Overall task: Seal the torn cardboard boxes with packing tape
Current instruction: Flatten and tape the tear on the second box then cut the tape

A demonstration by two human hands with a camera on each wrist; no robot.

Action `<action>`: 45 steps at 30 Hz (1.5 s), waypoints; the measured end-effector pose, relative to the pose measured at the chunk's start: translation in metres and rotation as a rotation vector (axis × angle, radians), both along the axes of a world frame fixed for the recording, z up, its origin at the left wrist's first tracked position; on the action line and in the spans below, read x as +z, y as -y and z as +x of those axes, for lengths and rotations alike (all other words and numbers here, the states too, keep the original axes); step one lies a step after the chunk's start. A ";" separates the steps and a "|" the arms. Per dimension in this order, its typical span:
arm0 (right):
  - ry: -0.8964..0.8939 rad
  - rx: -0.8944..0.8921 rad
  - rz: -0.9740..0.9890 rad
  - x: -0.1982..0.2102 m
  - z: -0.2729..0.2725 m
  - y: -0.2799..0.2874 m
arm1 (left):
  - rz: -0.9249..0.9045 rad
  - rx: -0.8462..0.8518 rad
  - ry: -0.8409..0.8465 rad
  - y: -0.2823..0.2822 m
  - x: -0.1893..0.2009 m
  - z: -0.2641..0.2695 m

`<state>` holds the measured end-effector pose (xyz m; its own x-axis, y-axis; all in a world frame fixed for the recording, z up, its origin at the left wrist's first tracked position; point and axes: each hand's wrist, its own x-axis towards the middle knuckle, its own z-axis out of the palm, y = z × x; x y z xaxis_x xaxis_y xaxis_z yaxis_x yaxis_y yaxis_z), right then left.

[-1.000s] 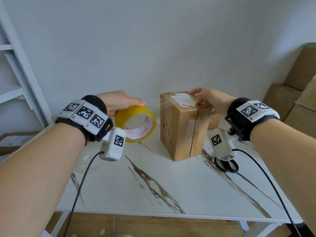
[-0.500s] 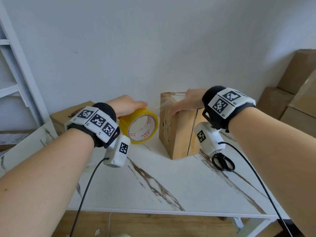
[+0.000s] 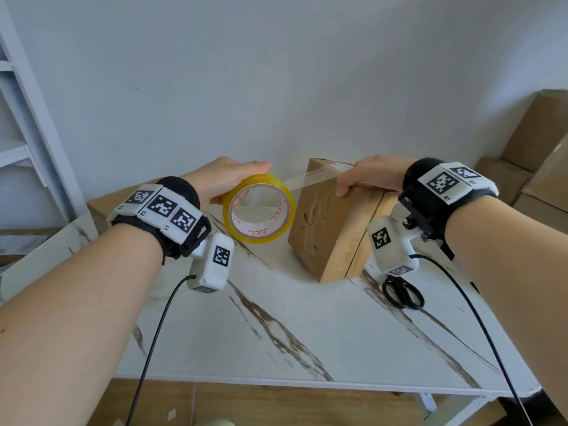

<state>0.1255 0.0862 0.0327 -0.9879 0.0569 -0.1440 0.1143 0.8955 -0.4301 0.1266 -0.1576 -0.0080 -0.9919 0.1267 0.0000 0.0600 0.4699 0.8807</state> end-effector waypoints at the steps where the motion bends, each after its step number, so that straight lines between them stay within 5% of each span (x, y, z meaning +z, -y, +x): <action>1: -0.002 -0.014 -0.030 -0.001 -0.002 -0.001 | -0.002 0.005 -0.014 -0.002 0.001 0.000; 11: 0.104 -0.138 -0.361 -0.003 0.002 -0.019 | 0.041 -0.001 -0.058 -0.018 0.011 -0.006; 17: 0.089 -0.337 -0.661 -0.018 0.004 -0.052 | -0.154 0.151 -0.076 0.003 -0.001 -0.011; 37: 0.133 -0.358 -0.847 -0.038 -0.002 -0.063 | -0.539 0.120 -0.052 -0.016 -0.036 -0.036; 45: 0.149 -0.349 -0.877 -0.043 -0.009 -0.069 | -0.563 0.076 -0.044 -0.021 -0.050 -0.041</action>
<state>0.1160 0.1556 -0.0100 -0.9038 0.1567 -0.3982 0.4216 0.1662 -0.8914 0.0859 -0.1370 -0.0577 -0.9989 0.0474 -0.0057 0.0385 0.8707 0.4903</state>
